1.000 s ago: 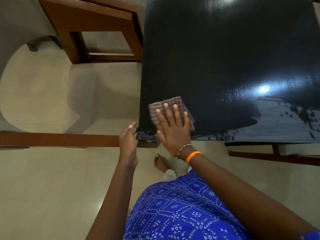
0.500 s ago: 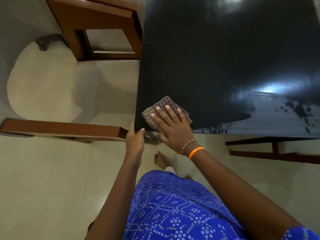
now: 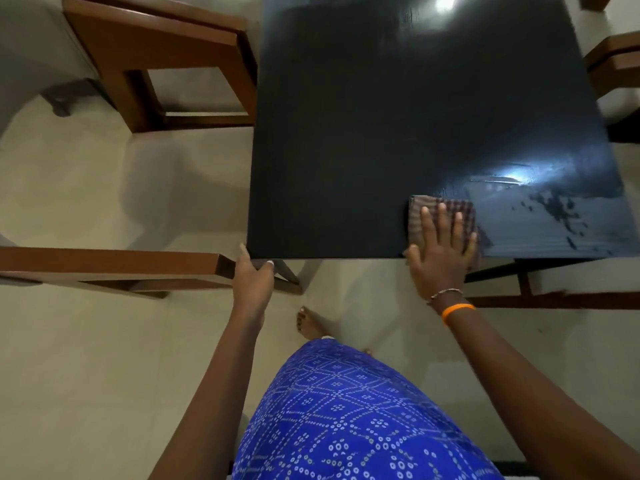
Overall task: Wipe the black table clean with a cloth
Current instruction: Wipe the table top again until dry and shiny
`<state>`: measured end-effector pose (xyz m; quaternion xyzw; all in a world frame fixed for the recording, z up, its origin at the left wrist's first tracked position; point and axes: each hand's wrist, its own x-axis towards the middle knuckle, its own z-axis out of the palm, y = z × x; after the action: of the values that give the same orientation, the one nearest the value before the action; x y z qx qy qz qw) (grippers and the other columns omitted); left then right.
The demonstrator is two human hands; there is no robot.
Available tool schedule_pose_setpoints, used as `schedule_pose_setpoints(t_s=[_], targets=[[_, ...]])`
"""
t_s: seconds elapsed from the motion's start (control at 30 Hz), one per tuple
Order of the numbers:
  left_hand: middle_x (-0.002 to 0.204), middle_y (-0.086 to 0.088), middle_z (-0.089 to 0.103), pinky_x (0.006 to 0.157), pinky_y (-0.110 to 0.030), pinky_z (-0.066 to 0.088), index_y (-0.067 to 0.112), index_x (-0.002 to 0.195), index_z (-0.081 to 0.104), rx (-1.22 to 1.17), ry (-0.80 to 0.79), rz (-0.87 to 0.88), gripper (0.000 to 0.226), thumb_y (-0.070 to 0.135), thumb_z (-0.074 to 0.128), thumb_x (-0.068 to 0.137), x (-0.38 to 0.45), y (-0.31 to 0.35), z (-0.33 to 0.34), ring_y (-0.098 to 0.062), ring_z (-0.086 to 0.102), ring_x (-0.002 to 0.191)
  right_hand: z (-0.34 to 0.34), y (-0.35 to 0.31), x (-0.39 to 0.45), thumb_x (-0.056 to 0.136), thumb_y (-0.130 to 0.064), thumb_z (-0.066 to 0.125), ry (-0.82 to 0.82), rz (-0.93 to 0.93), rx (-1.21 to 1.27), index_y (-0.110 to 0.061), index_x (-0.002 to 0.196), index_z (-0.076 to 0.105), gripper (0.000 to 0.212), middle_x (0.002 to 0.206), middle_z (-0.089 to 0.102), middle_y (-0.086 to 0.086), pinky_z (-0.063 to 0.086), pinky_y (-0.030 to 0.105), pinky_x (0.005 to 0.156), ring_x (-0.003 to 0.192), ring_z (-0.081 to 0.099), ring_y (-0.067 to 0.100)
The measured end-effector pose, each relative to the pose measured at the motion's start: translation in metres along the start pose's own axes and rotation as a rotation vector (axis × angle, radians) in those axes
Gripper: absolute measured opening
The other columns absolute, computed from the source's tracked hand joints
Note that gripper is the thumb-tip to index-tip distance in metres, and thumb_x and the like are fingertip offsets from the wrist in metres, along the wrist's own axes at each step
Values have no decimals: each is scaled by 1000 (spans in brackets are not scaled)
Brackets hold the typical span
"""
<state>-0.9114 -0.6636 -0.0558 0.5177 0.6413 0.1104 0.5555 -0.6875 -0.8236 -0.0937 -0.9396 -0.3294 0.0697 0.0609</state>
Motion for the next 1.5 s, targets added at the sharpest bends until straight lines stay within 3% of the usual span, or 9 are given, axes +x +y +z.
schedule_pose_setpoints(t_s=[0.13,0.23,0.4,0.63,0.77,1.0,1.27,1.4,1.5], targets=[[159,-3,0,116,-37,15,13,149,5,302,135,129,72,11,50,92,-13,3,15,-22,0,146,15,-81,-13,78,-40,29,-15,-101,-5,-16,145,29,71,153,26,15,7,64,107,141,20,41],[159,-5,-3,117,-36,3,10,148,5,533,152,313,73,3,47,89,-22,4,32,-22,-9,145,24,-118,-22,86,-45,29,-49,-327,-27,-19,142,33,62,151,33,12,16,65,106,139,28,38],[158,-7,1,115,-34,-7,8,148,9,722,14,561,71,3,45,87,-32,17,68,-22,-10,145,21,-56,-11,89,-41,41,5,-592,-64,-30,141,35,53,152,33,2,12,50,113,141,27,27],[159,-5,0,113,-33,-9,11,148,5,957,-235,816,81,28,57,88,-29,37,122,-21,-9,146,-11,105,4,91,-44,30,47,-107,-78,-29,143,28,54,151,34,2,15,40,109,139,21,19],[158,-5,9,112,-32,-9,11,148,11,1010,-283,873,78,31,57,89,-24,44,136,-19,1,146,-31,168,18,87,-50,20,-14,215,-55,-31,145,26,62,156,23,-2,13,47,113,143,19,21],[155,-2,20,112,-31,-6,15,146,23,976,-275,915,72,31,62,87,-15,44,132,-16,16,144,-25,135,32,78,-53,8,35,461,9,-26,148,18,76,158,14,3,7,56,113,145,11,31],[136,-8,50,117,-43,23,9,133,45,749,-172,868,50,15,58,85,-10,49,134,-18,43,130,8,-27,37,90,-44,31,-2,-268,-5,-29,143,28,55,152,32,2,16,56,110,141,26,31],[136,-6,49,118,-38,17,10,133,45,752,-84,835,49,9,55,85,-15,53,140,-17,40,132,1,10,57,92,-44,31,-20,-432,-29,-33,144,27,54,155,27,-1,8,49,112,143,23,26],[143,-7,42,117,-35,6,10,137,40,816,-123,901,54,14,56,86,-31,60,160,-18,32,138,-11,67,73,89,-43,32,14,-317,-64,-31,143,31,55,152,32,0,12,45,110,141,28,27]])
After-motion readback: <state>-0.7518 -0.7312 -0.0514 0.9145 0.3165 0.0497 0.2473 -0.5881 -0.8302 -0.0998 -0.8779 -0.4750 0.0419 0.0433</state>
